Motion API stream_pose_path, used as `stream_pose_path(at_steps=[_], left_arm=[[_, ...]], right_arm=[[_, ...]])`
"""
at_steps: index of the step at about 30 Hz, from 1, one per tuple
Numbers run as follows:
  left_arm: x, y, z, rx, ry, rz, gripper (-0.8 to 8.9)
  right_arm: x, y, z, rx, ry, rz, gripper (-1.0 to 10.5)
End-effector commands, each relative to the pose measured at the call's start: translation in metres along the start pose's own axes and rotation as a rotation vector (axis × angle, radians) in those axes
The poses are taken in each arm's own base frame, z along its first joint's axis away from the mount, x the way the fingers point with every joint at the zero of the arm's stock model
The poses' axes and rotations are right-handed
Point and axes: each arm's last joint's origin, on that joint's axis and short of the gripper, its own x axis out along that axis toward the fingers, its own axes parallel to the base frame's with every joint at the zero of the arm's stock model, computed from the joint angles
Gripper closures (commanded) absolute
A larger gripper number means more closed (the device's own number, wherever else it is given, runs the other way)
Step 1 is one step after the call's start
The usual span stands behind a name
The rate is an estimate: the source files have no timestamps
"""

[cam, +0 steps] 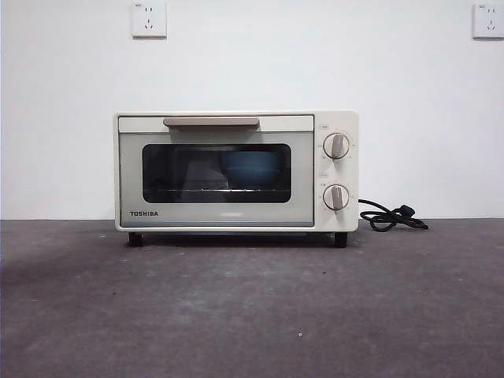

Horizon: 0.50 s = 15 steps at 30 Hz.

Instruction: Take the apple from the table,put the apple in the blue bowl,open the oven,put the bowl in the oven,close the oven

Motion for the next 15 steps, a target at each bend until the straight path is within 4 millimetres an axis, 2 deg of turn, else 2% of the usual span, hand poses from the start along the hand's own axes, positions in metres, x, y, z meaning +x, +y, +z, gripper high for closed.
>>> stream_pose_path(at_steps=[1,5,11,15], left_arm=[[-0.005,-0.008,-0.029,0.013,-0.005,0.053,8.17],[-0.008,-0.014,-0.071,-0.026,0.024,0.193,8.17],[-0.009,-0.028,-0.132,-0.067,0.085,0.197,8.17],[-0.01,-0.036,-0.174,-0.137,0.111,0.262,8.18]], right_arm=[[0.002,0.0,-0.002,-0.006,0.024,-0.007,9.2],[0.002,0.0,-0.002,-0.007,0.026,-0.007,9.2],[0.002,0.0,-0.002,-0.007,0.026,-0.007,9.2],[0.002,0.0,-0.002,-0.007,0.026,-0.007,9.2]])
